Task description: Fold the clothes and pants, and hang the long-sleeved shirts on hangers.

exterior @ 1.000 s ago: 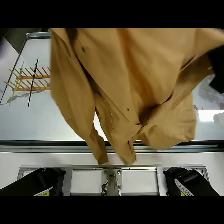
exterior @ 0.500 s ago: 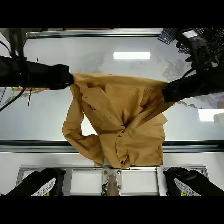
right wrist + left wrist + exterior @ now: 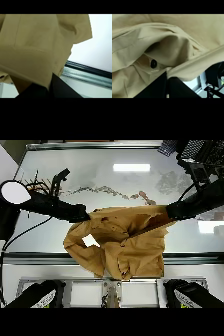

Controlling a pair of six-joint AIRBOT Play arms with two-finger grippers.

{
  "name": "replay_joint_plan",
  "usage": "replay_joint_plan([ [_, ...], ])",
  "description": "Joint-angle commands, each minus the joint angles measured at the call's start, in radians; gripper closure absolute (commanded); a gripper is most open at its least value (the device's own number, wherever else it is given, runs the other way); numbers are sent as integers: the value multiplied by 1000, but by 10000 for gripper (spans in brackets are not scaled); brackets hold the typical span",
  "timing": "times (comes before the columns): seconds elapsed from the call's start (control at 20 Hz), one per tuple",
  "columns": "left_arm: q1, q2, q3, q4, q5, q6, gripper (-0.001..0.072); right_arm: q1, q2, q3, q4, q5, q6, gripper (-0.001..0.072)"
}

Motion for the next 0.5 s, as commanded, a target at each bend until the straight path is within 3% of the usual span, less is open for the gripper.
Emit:
replay_joint_plan([
  [0.0,-16,-37,-14,-17,24,13,695,0,14,-9,9,8,89,692],
  [0.1,-20,-58,-6,-16,-35,39,695,0,14,-12,9,8,89,692],
  [0.3,-64,-58,-8,-17,-25,89,694,0,13,-14,8,12,89,692],
  [0.35,-67,-58,-5,-19,-12,100,595,0,13,-14,9,11,89,691],
  [0.4,-68,-58,2,-19,-2,102,265,0,12,-14,9,11,89,691],
  [0.45,-67,-58,21,-19,2,103,1,0,11,-14,9,13,89,691],
])
